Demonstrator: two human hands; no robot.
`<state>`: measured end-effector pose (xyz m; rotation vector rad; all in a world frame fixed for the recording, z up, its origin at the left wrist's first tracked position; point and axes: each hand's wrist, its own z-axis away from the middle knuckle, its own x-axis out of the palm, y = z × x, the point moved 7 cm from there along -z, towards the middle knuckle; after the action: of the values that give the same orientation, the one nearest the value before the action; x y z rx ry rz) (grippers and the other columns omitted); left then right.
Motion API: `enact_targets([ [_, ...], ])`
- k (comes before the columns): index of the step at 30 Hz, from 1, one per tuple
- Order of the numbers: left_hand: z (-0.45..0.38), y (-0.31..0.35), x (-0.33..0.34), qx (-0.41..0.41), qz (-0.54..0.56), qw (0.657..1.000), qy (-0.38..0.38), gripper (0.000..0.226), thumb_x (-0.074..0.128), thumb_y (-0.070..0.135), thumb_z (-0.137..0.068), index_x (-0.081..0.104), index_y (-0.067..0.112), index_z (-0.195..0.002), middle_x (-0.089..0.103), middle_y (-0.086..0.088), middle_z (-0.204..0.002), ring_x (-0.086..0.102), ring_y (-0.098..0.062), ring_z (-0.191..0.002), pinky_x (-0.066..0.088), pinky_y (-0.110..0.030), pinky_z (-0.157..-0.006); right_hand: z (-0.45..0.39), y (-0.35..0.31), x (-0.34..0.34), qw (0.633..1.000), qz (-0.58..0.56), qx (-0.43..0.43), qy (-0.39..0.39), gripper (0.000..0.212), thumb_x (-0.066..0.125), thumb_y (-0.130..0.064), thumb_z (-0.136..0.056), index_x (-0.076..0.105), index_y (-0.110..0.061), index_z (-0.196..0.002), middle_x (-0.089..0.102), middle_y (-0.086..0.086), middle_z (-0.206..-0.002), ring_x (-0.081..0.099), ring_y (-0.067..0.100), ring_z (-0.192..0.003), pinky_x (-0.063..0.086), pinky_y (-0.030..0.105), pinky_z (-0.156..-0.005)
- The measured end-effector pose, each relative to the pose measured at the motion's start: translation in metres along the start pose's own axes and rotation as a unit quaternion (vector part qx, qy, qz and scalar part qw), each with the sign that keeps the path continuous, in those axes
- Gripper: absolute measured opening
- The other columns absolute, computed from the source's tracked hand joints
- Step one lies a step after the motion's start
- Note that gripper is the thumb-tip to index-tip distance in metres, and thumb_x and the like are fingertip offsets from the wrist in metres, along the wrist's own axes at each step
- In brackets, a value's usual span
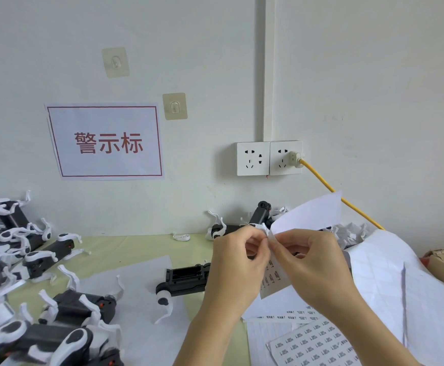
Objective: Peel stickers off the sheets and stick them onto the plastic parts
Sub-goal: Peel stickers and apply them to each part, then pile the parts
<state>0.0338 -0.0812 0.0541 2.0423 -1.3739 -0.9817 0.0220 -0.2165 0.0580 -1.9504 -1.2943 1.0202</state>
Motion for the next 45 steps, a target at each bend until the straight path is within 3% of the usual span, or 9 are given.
enact_targets([
  [7, 0.000, 0.001, -0.002, -0.004, 0.003, 1.000, 0.009, 0.017, 0.067, 0.007, -0.089, 0.071, 0.018, -0.077, 0.071, 0.012, -0.072, 0.068, -0.004, -0.068, 0.050, -0.012, -0.065, 0.001, 0.001, 0.001, 1.000, -0.011, 0.006, -0.004, 0.017, 0.071, -0.018, -0.091, 0.078, -0.026, -0.078, 0.075, -0.016, -0.072, 0.070, -0.002, -0.072, 0.049, 0.008, -0.065],
  [15, 0.000, -0.005, -0.004, -0.061, 0.095, 0.993, 0.014, 0.017, 0.067, 0.008, -0.090, 0.074, 0.019, -0.078, 0.074, 0.005, -0.074, 0.069, -0.007, -0.071, 0.052, -0.015, -0.067, 0.000, -0.001, -0.003, 1.000, -0.023, 0.013, 0.002, 0.022, 0.072, -0.015, -0.090, 0.077, -0.028, -0.073, 0.074, -0.017, -0.070, 0.069, -0.004, -0.070, 0.046, 0.004, -0.060],
  [19, -0.001, -0.008, -0.003, -0.080, 0.111, 0.991, 0.001, 0.011, 0.072, 0.011, -0.090, 0.075, 0.016, -0.081, 0.075, 0.003, -0.077, 0.070, -0.011, -0.073, 0.052, -0.018, -0.066, 0.000, 0.003, -0.004, 1.000, -0.019, 0.021, -0.004, 0.014, 0.072, -0.018, -0.089, 0.078, -0.025, -0.078, 0.075, -0.015, -0.073, 0.070, -0.001, -0.073, 0.049, 0.008, -0.063],
  [24, -0.001, -0.011, -0.004, -0.105, 0.119, 0.987, 0.004, 0.011, 0.068, 0.010, -0.093, 0.075, 0.012, -0.085, 0.076, -0.001, -0.080, 0.072, -0.018, -0.078, 0.058, -0.032, -0.078, -0.003, 0.007, -0.005, 0.999, -0.010, 0.034, -0.009, 0.013, 0.070, -0.013, -0.090, 0.078, -0.021, -0.084, 0.076, -0.012, -0.077, 0.072, 0.003, -0.077, 0.054, 0.016, -0.068],
  [30, -0.001, -0.013, -0.006, -0.112, 0.096, 0.989, 0.016, 0.011, 0.068, 0.011, -0.091, 0.075, 0.012, -0.083, 0.076, -0.001, -0.077, 0.073, -0.019, -0.077, 0.059, -0.040, -0.080, -0.001, 0.008, -0.001, 0.999, -0.005, 0.038, -0.025, 0.014, 0.069, -0.017, -0.091, 0.076, -0.024, -0.081, 0.076, -0.014, -0.074, 0.071, -0.001, -0.073, 0.047, 0.008, -0.061],
  [35, 0.000, -0.018, -0.013, -0.130, 0.097, 0.985, 0.058, 0.012, 0.068, 0.010, -0.090, 0.073, 0.012, -0.079, 0.075, -0.003, -0.074, 0.072, -0.020, -0.075, 0.059, -0.043, -0.080, -0.004, 0.021, -0.010, 0.996, 0.014, 0.091, 0.011, 0.015, 0.064, -0.017, -0.092, 0.073, -0.024, -0.083, 0.076, -0.014, -0.076, 0.070, 0.000, -0.070, 0.049, 0.013, -0.056],
  [38, 0.000, -0.024, -0.018, -0.160, 0.124, 0.975, 0.095, 0.014, 0.067, 0.011, -0.091, 0.073, 0.014, -0.079, 0.075, -0.003, -0.072, 0.073, -0.018, -0.073, 0.060, -0.045, -0.081, -0.005, 0.033, -0.023, 0.988, 0.026, 0.140, 0.058, 0.016, 0.060, -0.019, -0.093, 0.070, -0.027, -0.085, 0.075, -0.012, -0.071, 0.069, 0.002, -0.062, 0.044, 0.012, -0.042],
  [41, 0.002, -0.028, -0.020, -0.185, 0.165, 0.962, 0.114, 0.017, 0.066, 0.010, -0.092, 0.073, 0.014, -0.077, 0.074, -0.004, -0.070, 0.072, -0.017, -0.070, 0.061, -0.041, -0.082, -0.004, 0.048, -0.033, 0.975, 0.045, 0.209, 0.063, 0.016, 0.056, -0.017, -0.093, 0.067, -0.029, -0.094, 0.074, -0.007, -0.078, 0.069, 0.012, -0.068, 0.044, 0.019, -0.034],
  [45, 0.002, -0.029, -0.020, -0.198, 0.187, 0.955, 0.119, 0.019, 0.064, 0.009, -0.093, 0.072, 0.013, -0.077, 0.073, -0.004, -0.069, 0.069, -0.014, -0.066, 0.061, -0.039, -0.080, -0.002, 0.066, -0.039, 0.949, 0.173, 0.263, -0.012, 0.025, 0.055, -0.016, -0.090, 0.056, -0.028, -0.111, 0.068, -0.006, -0.093, 0.067, 0.012, -0.075, 0.050, 0.026, -0.050],
])
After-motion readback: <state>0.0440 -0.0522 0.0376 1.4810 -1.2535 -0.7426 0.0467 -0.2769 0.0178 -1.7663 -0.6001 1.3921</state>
